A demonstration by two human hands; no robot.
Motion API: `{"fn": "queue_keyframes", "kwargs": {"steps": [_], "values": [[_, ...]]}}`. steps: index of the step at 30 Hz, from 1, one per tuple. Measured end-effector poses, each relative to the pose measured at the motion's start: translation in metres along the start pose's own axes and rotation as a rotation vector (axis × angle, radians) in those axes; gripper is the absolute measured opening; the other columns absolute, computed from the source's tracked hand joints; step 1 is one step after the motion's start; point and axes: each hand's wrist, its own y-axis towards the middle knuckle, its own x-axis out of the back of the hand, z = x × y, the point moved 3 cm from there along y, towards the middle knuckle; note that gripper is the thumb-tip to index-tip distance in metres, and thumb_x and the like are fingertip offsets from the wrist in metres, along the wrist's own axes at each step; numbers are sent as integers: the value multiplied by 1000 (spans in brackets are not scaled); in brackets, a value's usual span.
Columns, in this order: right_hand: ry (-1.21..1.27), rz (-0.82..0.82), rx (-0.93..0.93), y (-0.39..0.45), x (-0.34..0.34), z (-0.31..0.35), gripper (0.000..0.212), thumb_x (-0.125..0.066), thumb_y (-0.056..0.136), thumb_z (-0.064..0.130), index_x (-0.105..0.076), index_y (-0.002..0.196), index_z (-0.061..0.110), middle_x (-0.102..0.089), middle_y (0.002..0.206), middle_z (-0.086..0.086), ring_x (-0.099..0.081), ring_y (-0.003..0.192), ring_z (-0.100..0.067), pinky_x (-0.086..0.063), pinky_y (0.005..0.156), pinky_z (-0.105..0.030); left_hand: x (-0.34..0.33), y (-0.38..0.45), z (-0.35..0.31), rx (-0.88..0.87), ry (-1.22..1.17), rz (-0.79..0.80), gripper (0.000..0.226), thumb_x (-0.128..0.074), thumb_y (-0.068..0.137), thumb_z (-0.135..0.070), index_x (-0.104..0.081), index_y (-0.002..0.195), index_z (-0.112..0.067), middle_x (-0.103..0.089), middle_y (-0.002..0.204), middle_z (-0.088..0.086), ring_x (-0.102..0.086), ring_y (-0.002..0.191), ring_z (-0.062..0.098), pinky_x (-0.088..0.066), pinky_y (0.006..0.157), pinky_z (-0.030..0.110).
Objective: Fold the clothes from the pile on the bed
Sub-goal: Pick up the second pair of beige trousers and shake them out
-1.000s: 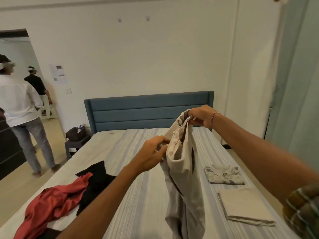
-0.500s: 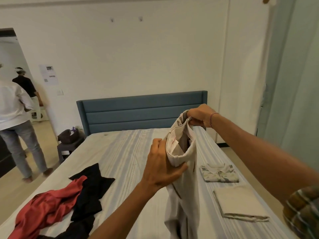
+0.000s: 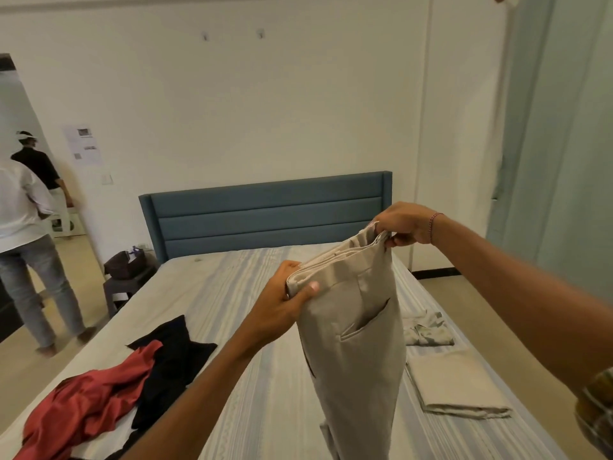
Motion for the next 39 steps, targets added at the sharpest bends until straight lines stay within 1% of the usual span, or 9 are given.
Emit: {"fn": "queue_keyframes", "kwargs": {"steps": [6,12,14,17,20,22,26,29,39], "values": [[274,220,-41,-6,7,-22,20,-60,100,13,-70,109,-2,-64,99,-14,-62,69,-15,-57,54,-20,16,10,-6,-95,67,57,41,-51,104,-19,-46,140,-36,-46,141,-14,-52,124,9,-53,93,21],[397,324,93,-19,9,-38,24,-64,97,21,-72,110,4,-66,102,-16,-65,74,-16,-59,65,-21,29,22,-14,-149,338,105,37,-50,100,-34,-37,135,-35,-47,135,-14,-52,117,7,-52,93,20],[376,392,220,-29,9,-39,49,-79,82,40,-69,124,15,-69,110,-9,-66,79,-14,-57,70,-23,33,24,-14,-174,368,101,36,-49,97,-41,-40,130,-34,-50,129,-13,-55,111,6,-54,89,17],[-108,353,460,-48,2,-32,88,-88,64,58,-53,141,37,-65,123,11,-63,105,-10,-56,93,-33,33,27,-11,-180,383,109,31,-49,98,-39,-41,127,-33,-51,125,-13,-56,108,6,-52,82,11],[-878,-39,604,-60,-16,-23,110,-76,56,80,-36,150,41,-53,135,10,-48,122,-16,-42,104,-33,29,30,-11,-191,408,117,27,-50,100,-34,-41,125,-32,-50,122,-13,-56,106,8,-51,79,10],[-1017,-180,715,-60,-31,-23,108,-67,59,86,-33,151,39,-49,141,7,-44,127,-20,-38,109,-38,28,30,-13,-186,414,123,25,-50,101,-30,-40,124,-32,-50,121,-14,-56,105,8,-49,79,8],[-637,170,705,-47,-42,-38,64,-73,86,48,-49,141,24,-63,129,0,-55,105,-13,-52,97,-30,31,30,-15,-174,418,157,22,-47,103,-30,-40,123,-33,-48,120,-17,-55,107,7,-49,80,7],[-727,123,672,-36,-41,-40,43,-60,98,40,-50,133,16,-63,127,-6,-52,96,-11,-46,84,-20,31,29,-16,-153,427,242,25,-47,103,-32,-39,127,-32,-48,120,-19,-55,108,7,-51,81,9],[-766,-9,819,-37,-41,-20,71,-31,85,72,-61,124,21,-69,108,-2,-63,90,-20,-57,84,-37,46,35,-22,-166,655,211,35,-68,94,-27,-50,124,-24,-57,116,-6,-58,97,17,-51,77,16]]}}
